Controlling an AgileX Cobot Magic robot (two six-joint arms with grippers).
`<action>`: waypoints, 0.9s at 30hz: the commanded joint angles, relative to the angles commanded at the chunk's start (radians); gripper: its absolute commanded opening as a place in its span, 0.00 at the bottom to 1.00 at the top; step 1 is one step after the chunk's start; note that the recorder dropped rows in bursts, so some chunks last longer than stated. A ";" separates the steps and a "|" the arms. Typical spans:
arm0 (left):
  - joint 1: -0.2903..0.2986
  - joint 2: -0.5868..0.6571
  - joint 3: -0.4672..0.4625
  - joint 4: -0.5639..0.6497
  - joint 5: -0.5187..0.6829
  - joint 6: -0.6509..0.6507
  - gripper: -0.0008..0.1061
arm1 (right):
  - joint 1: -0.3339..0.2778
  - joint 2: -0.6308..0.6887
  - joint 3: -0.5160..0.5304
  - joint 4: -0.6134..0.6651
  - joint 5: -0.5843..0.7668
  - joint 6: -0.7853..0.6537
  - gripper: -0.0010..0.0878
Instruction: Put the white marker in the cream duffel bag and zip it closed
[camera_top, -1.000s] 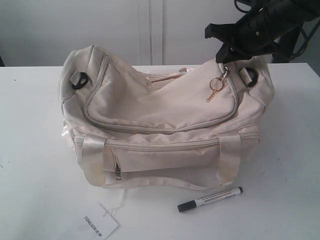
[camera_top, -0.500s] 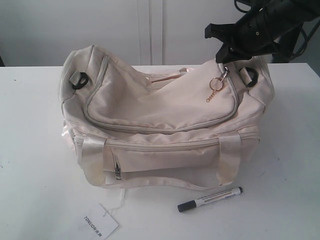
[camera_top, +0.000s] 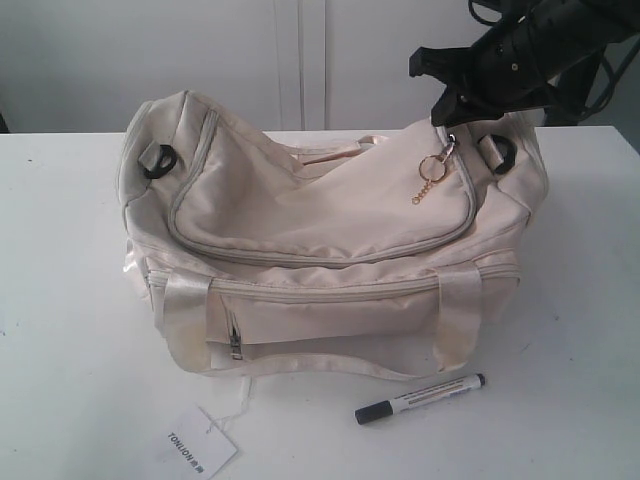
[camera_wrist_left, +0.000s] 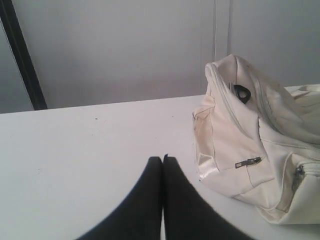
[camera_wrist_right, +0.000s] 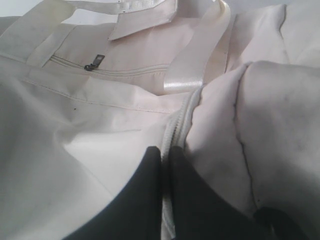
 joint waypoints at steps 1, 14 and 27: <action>0.000 0.017 -0.014 -0.003 0.018 0.000 0.01 | 0.000 0.000 0.000 0.000 0.000 0.000 0.01; 0.000 0.331 -0.213 -0.035 0.203 0.005 0.01 | 0.000 0.000 0.000 0.000 0.000 0.000 0.01; 0.000 0.635 -0.360 -0.501 0.253 0.444 0.01 | 0.000 0.000 0.000 0.000 0.000 0.000 0.01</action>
